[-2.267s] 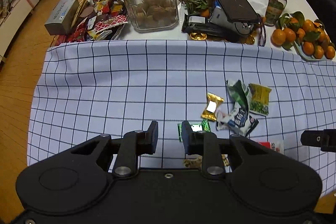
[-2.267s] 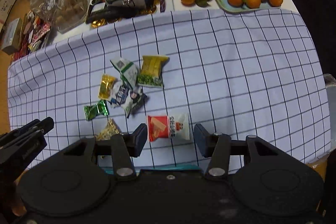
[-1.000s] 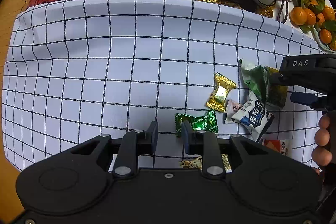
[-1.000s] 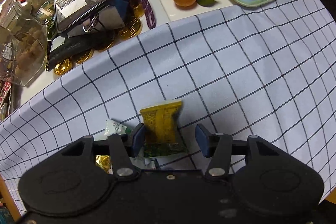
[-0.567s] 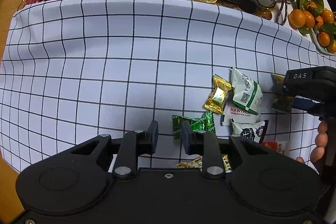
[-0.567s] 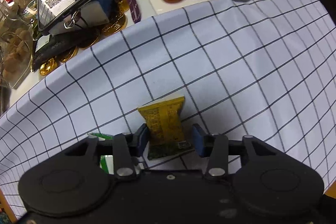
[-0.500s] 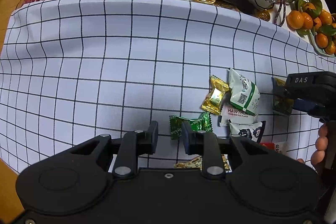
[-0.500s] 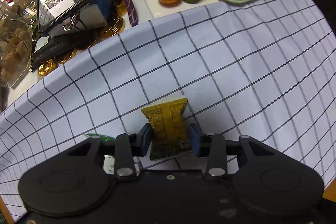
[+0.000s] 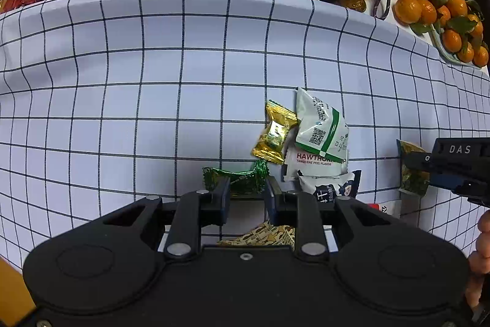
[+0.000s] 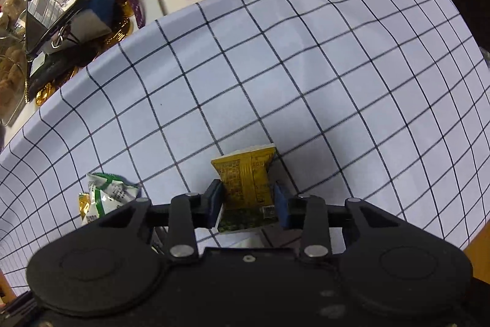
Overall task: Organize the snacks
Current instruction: 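Grasp the yellow packet with the right tool while the left tool grasps the green candy, then lift the yellow packet with the right tool while the left tool lifts the green candy, then carry both snacks over the gold tray and open both tools to drop them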
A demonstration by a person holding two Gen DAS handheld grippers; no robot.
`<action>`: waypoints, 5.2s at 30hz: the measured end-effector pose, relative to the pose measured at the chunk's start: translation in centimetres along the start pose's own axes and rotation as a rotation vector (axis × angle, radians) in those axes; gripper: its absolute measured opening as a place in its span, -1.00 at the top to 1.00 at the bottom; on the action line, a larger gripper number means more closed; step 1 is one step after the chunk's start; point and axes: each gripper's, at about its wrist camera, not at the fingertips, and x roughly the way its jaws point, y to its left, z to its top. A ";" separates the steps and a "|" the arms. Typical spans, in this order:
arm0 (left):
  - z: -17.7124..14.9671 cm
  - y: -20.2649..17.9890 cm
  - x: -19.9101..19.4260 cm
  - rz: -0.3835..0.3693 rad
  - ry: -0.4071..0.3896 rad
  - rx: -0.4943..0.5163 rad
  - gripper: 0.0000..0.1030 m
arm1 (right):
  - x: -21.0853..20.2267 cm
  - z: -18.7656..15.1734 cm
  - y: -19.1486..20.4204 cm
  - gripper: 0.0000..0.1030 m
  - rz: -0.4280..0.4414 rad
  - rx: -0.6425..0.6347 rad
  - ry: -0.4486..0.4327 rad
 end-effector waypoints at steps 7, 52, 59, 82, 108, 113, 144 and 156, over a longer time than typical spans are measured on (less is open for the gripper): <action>1.5 0.4 1.8 0.080 -0.008 -0.089 0.32 | -0.7 -0.4 -0.8 0.30 0.034 0.002 0.006; -1.7 -0.9 1.9 0.060 0.003 0.013 0.29 | -5.0 -1.8 -0.4 0.29 0.153 -0.058 -0.129; -1.5 -2.7 2.9 0.097 -0.003 0.048 0.27 | -5.2 -2.2 0.0 0.29 0.161 -0.086 -0.140; -1.8 -3.8 3.8 0.069 0.007 0.072 -0.11 | -5.7 -2.5 0.2 0.30 0.156 -0.144 -0.192; -0.7 1.3 -1.6 0.064 -0.123 -0.040 0.52 | 1.2 -0.8 1.0 0.19 0.046 -0.017 -0.014; -0.8 1.7 -1.9 0.048 -0.113 -0.059 0.52 | 1.0 -1.1 1.6 0.33 0.022 -0.043 -0.020; -14.2 2.4 -7.4 0.018 -0.286 -0.003 0.52 | -9.0 -13.9 -3.9 0.34 0.206 -0.115 -0.297; -22.7 1.0 -6.9 -0.087 -0.283 0.039 0.53 | -6.7 -24.8 -8.1 0.34 0.238 -0.145 -0.266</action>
